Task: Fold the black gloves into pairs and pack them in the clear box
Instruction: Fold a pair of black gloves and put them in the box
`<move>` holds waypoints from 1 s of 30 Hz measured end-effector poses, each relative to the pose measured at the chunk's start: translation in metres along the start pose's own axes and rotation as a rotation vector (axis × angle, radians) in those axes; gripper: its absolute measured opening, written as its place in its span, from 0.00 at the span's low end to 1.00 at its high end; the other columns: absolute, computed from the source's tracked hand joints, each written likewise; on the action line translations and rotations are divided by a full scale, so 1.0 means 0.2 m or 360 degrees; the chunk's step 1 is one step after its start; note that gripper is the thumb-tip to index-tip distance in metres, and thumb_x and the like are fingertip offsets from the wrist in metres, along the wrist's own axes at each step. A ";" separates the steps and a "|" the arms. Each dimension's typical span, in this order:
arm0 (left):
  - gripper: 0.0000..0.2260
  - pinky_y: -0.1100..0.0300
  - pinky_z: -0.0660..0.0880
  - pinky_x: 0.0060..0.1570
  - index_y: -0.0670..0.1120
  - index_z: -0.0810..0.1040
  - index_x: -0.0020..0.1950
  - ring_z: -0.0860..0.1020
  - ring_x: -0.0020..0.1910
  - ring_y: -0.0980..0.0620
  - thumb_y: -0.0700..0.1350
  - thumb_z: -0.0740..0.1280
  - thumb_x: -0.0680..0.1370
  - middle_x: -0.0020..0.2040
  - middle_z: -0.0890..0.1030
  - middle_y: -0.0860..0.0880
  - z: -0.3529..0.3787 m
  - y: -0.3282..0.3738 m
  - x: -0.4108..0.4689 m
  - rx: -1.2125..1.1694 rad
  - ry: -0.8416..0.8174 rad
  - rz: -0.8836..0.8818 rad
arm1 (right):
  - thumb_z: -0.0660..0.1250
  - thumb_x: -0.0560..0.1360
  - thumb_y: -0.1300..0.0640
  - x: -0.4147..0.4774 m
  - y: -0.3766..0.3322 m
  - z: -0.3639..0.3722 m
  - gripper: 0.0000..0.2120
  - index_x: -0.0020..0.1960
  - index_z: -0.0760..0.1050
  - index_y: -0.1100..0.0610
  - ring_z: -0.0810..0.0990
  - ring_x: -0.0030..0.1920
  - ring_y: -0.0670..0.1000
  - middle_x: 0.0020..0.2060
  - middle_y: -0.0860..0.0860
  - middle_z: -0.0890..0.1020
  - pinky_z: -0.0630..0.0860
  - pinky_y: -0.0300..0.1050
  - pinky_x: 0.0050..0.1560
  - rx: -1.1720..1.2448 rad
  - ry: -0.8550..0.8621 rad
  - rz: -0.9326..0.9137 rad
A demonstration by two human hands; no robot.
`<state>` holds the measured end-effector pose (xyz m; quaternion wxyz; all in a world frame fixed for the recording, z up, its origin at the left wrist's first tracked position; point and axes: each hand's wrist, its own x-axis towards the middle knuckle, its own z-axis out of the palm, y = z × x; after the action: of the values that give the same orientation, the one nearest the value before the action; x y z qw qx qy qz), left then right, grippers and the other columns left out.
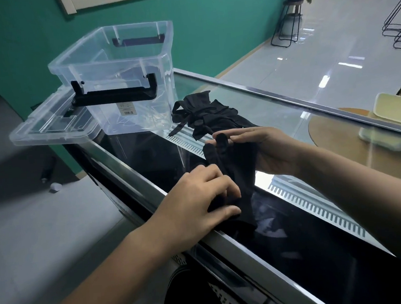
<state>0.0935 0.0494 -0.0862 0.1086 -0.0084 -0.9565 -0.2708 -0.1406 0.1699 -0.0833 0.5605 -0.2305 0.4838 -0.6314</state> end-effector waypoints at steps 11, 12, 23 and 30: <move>0.27 0.62 0.47 0.77 0.67 0.70 0.79 0.52 0.83 0.70 0.69 0.66 0.80 0.82 0.63 0.70 0.00 -0.04 0.02 0.0131 -0.0203 -0.0176 | 0.55 0.87 0.70 0.03 0.04 0.02 0.20 0.75 0.75 0.63 0.84 0.67 0.50 0.66 0.55 0.86 0.75 0.48 0.75 -0.0760 0.0459 -0.0551; 0.28 0.62 0.46 0.78 0.67 0.69 0.80 0.50 0.83 0.71 0.69 0.66 0.81 0.83 0.61 0.70 0.00 -0.04 0.02 0.0127 -0.0229 -0.0192 | 0.55 0.88 0.70 0.04 0.05 0.02 0.20 0.76 0.74 0.63 0.84 0.66 0.47 0.66 0.55 0.85 0.75 0.46 0.75 -0.0859 0.0491 -0.0594; 0.42 0.56 0.36 0.85 0.64 0.56 0.87 0.39 0.86 0.65 0.73 0.67 0.77 0.89 0.46 0.62 -0.07 -0.06 0.11 0.0176 -0.0442 -0.0313 | 0.66 0.85 0.61 -0.06 -0.04 -0.02 0.16 0.69 0.82 0.50 0.87 0.59 0.49 0.61 0.45 0.87 0.81 0.54 0.65 -0.1819 0.0804 -0.0892; 0.32 0.56 0.45 0.85 0.64 0.61 0.85 0.42 0.85 0.68 0.66 0.66 0.82 0.87 0.50 0.66 -0.08 -0.03 0.18 0.0121 -0.0371 -0.0097 | 0.74 0.81 0.55 -0.16 0.05 -0.06 0.13 0.65 0.82 0.51 0.82 0.57 0.47 0.57 0.46 0.84 0.79 0.46 0.60 -0.2300 0.0706 -0.0774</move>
<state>0.0614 0.0342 -0.0680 -0.0113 -0.0065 -0.9720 -0.2346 -0.1368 0.2044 -0.0886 0.0089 -0.5052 0.8103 -0.2970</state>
